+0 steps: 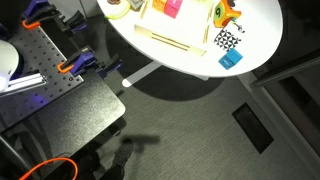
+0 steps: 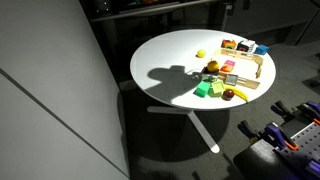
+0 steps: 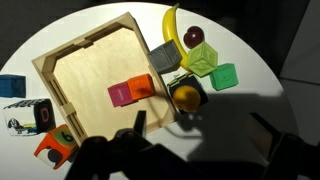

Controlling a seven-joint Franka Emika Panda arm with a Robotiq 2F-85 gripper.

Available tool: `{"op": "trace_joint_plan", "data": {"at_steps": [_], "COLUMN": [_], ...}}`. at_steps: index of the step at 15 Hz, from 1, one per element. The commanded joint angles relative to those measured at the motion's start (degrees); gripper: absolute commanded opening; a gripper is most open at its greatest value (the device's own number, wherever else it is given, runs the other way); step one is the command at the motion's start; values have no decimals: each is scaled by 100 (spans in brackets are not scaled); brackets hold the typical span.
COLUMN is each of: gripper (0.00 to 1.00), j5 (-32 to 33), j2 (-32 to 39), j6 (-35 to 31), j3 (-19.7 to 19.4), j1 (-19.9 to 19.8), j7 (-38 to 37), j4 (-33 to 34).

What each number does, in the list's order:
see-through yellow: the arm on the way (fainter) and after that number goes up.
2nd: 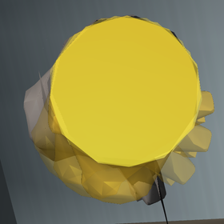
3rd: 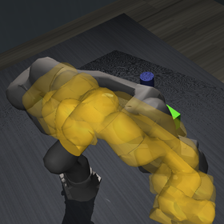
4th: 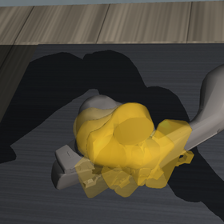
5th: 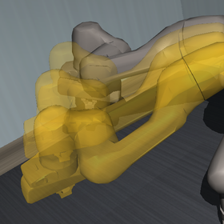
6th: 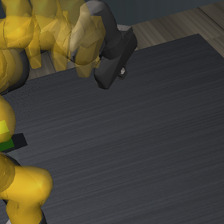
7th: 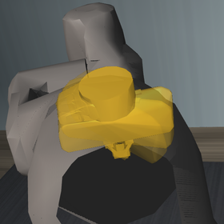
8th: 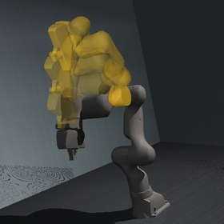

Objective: Remove the lemon from the box

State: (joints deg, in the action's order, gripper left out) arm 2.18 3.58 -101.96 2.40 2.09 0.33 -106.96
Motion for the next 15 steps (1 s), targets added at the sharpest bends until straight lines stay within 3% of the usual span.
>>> {"op": "trace_joint_plan", "data": {"at_steps": [1,15], "gripper": [100,100], "j5": [-57,-103], "j2": [-490,-1533], "j6": [222,-171], "j3": [-2,-44], "j1": [12,-11], "j7": [-56,45], "j4": [-292,-1090]}}
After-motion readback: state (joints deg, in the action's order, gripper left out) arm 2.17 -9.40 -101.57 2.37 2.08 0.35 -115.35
